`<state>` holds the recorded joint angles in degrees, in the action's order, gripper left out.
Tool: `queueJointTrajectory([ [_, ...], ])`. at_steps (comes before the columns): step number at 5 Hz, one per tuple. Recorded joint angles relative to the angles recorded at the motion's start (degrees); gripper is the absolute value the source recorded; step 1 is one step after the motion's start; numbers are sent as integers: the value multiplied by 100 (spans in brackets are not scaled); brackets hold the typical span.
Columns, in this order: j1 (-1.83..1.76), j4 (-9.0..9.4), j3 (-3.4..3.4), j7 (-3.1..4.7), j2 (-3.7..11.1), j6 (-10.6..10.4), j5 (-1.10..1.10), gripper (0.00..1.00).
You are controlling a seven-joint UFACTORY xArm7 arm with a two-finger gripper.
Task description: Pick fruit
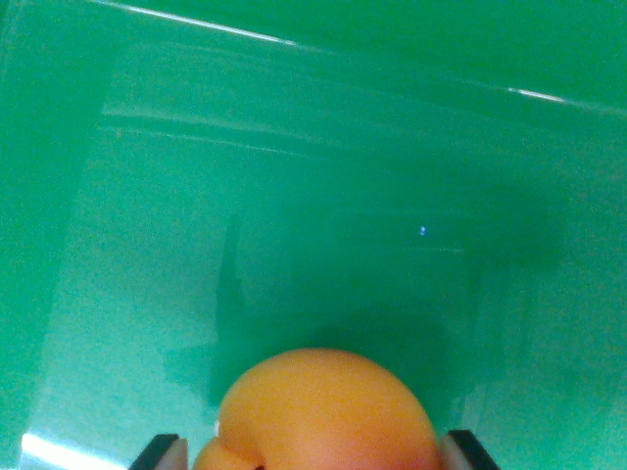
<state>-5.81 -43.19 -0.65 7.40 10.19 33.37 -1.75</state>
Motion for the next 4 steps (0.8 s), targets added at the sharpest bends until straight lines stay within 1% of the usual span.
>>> queueJointTrajectory([
  [3,0,-16,0,0,-8,24,0,100],
  [4,0,-55,0,-2,-28,82,1,100],
])
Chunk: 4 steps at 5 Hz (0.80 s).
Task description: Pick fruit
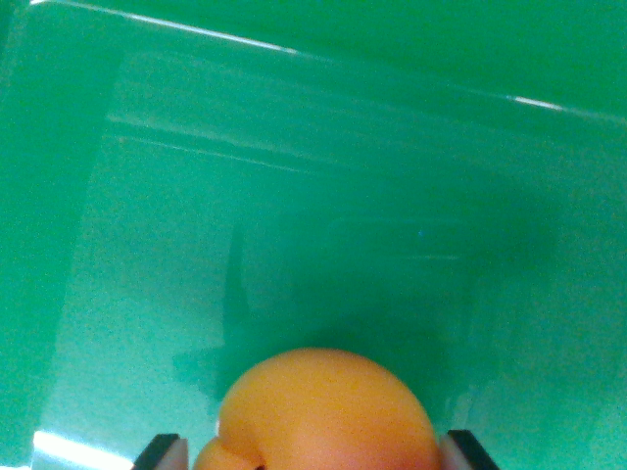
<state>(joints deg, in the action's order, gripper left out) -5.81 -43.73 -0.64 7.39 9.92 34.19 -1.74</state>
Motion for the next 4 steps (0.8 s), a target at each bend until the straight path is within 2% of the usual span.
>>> queueJointTrajectory([
  [3,0,-60,0,-2,-30,90,1,100],
  [4,0,-133,1,-4,-67,200,2,100],
])
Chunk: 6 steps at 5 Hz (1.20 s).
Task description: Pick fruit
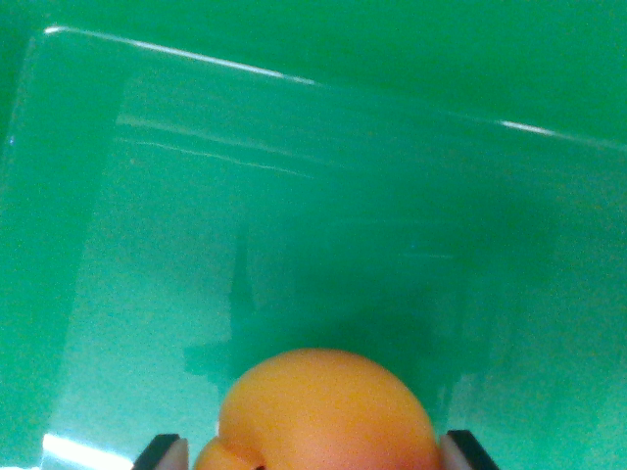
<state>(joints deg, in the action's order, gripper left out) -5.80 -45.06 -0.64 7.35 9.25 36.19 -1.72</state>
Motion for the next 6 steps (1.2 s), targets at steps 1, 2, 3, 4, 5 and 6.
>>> queueJointTrajectory([
  [1,0,0,0,0,0,0,0,100],
  [2,0,-94,1,-3,-47,141,2,100],
  [3,0,-94,1,-3,-47,141,2,100],
  [4,1,-206,1,-6,-104,309,3,100],
  [5,1,-206,1,-6,-104,309,3,100],
  [6,1,-331,2,-10,-166,497,6,100],
])
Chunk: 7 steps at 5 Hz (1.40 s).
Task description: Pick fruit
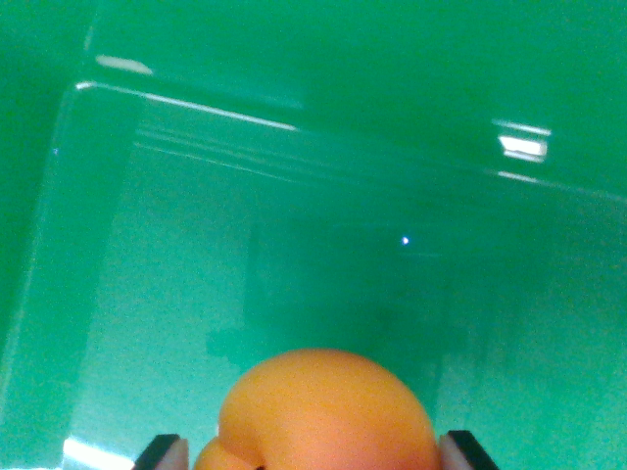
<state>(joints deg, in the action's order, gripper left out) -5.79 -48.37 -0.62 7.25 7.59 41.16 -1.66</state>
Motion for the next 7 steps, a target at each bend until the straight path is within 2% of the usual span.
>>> queueJointTrajectory([
  [1,0,0,0,0,0,0,0,100],
  [2,0,-131,1,-4,-66,197,2,100],
  [3,0,-131,1,-4,-66,197,2,100],
  [4,1,-278,2,-8,-140,418,5,100],
  [5,1,-278,2,-8,-140,418,5,100],
  [6,1,-435,2,-13,-219,653,7,100],
  [7,1,-435,2,-13,-219,653,7,100],
])
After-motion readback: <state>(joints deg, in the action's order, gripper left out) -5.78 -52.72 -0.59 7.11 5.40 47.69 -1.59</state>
